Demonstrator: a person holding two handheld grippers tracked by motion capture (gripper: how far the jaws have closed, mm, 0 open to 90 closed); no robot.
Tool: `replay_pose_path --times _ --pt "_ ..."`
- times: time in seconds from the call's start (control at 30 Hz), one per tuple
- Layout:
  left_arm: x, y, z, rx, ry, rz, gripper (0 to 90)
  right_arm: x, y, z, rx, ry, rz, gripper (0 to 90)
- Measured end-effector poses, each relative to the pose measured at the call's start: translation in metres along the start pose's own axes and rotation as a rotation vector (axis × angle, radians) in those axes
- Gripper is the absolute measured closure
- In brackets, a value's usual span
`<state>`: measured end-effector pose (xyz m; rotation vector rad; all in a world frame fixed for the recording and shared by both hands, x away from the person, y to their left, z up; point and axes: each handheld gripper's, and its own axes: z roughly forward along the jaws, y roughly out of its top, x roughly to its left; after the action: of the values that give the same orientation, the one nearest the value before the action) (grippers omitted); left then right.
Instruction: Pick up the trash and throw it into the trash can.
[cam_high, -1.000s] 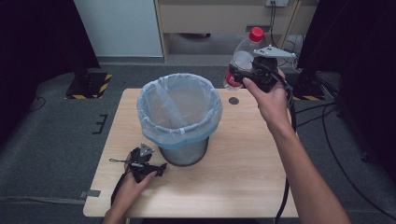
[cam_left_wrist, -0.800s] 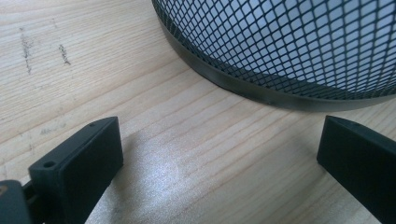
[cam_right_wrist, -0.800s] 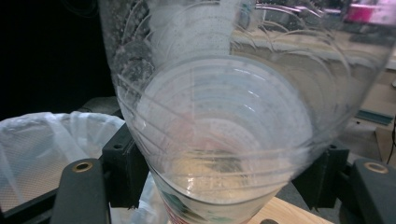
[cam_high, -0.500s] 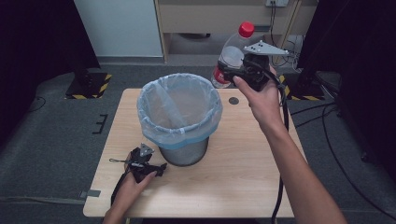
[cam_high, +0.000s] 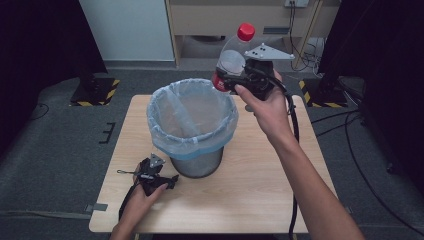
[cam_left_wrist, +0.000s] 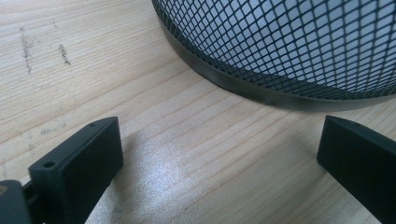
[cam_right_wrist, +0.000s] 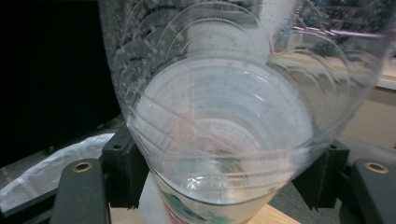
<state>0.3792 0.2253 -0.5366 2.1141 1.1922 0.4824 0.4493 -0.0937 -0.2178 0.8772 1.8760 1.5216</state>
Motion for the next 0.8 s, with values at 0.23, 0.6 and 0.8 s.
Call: replay_pose_path --times 0.23,0.6,0.8 --pt "0.0 0.0 0.0 -0.002 -0.001 0.0 0.0 0.014 -0.005 0.013 0.017 0.065 -0.017 29.8" --pt "0.0 0.0 0.0 -0.001 -0.002 0.0 0.0 0.012 -0.018 0.021 0.042 0.087 -0.002 29.8" --pt "0.0 0.0 0.0 -0.002 -0.001 0.0 0.0 0.011 -0.023 0.025 0.056 0.096 -0.001 29.7"
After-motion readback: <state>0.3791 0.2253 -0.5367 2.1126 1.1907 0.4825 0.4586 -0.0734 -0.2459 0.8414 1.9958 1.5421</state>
